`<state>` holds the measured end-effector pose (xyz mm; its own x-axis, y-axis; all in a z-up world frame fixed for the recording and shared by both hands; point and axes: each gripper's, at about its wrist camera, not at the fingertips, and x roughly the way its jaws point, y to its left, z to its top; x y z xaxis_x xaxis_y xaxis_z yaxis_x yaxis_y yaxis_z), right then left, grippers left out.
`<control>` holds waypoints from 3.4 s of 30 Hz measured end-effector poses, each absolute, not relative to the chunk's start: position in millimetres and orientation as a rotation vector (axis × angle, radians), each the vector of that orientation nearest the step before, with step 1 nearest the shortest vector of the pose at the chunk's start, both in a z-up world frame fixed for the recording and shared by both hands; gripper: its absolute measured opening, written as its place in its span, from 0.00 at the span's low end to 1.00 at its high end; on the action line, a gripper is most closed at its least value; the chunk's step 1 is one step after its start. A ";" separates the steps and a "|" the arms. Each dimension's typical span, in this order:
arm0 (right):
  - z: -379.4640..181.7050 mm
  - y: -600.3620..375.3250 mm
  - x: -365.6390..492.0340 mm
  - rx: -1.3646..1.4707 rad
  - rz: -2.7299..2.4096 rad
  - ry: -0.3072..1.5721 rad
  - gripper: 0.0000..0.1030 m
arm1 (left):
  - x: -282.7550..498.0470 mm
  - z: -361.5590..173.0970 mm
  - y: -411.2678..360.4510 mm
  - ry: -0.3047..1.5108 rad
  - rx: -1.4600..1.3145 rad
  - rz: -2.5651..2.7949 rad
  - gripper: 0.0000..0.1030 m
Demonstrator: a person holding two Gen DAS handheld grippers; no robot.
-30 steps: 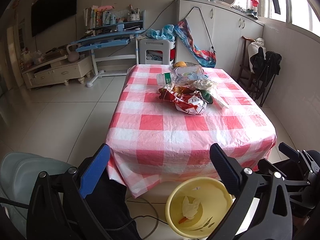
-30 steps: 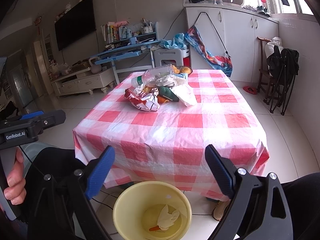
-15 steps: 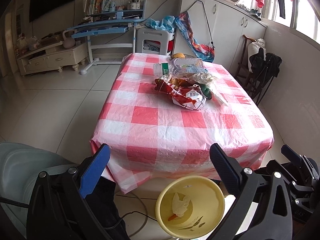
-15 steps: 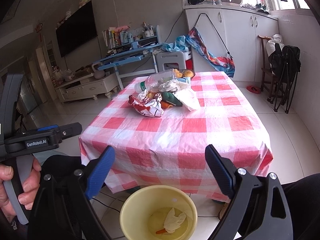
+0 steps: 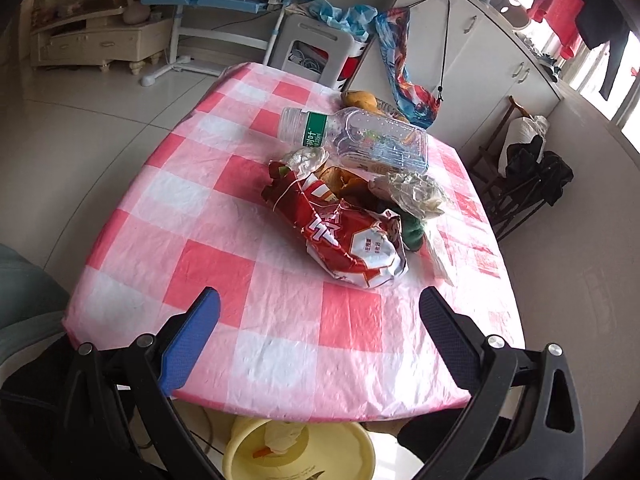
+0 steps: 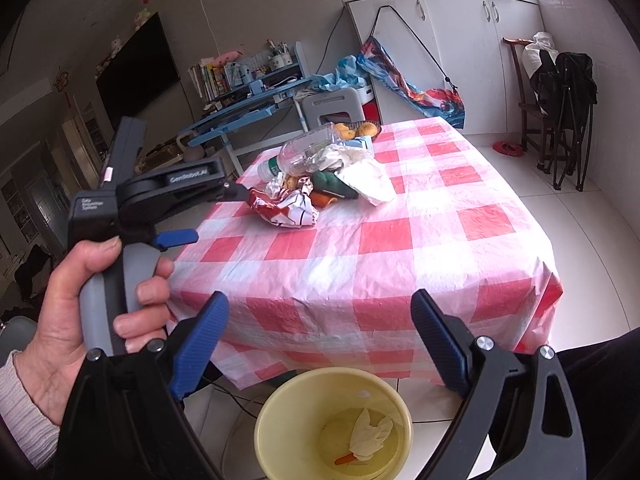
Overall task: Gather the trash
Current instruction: 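Grasp the red snack bag with the left gripper, then grasp the orange snack piece with the right gripper while the left holds the bag, then lower both items over the yellow bucket and open both grippers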
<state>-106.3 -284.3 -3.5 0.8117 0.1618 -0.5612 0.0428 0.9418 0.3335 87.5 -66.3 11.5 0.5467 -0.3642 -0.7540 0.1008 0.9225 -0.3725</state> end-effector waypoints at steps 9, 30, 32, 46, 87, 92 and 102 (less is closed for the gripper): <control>-17.0 -300.4 -103.4 0.439 0.053 0.658 0.86 | 154.4 -31.2 -89.1 1.062 -0.413 -0.243 0.57; -11.7 -280.2 -102.1 0.351 0.082 0.658 0.86 | 127.8 -25.7 -9.1 1.107 -0.296 -0.270 0.35; -10.7 -276.6 -100.8 0.342 0.089 0.663 0.86 | 126.3 -26.5 -9.5 1.090 -0.309 -0.279 0.51; -0.5 -260.5 -0.8 0.394 0.285 0.705 0.74 | 125.7 -28.2 -19.5 1.055 -0.298 -0.392 0.14; -13.6 -252.3 40.9 0.221 0.301 0.835 0.16 | 99.4 0.9 -12.2 0.930 -0.241 -0.396 0.13; -0.5 -259.0 12.1 0.289 0.306 0.799 0.16 | 77.6 16.2 -16.2 0.900 -0.201 -0.393 0.13; -0.2 -247.0 -44.2 0.329 0.325 0.829 0.16 | 31.6 30.7 -29.8 0.891 -0.132 -0.425 0.13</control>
<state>-44.2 -247.0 -0.2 0.6329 0.4045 -0.6602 -0.1515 0.9009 0.4067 31.6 -29.8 30.7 0.5519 -0.4125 -0.7247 0.3039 0.9088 -0.2858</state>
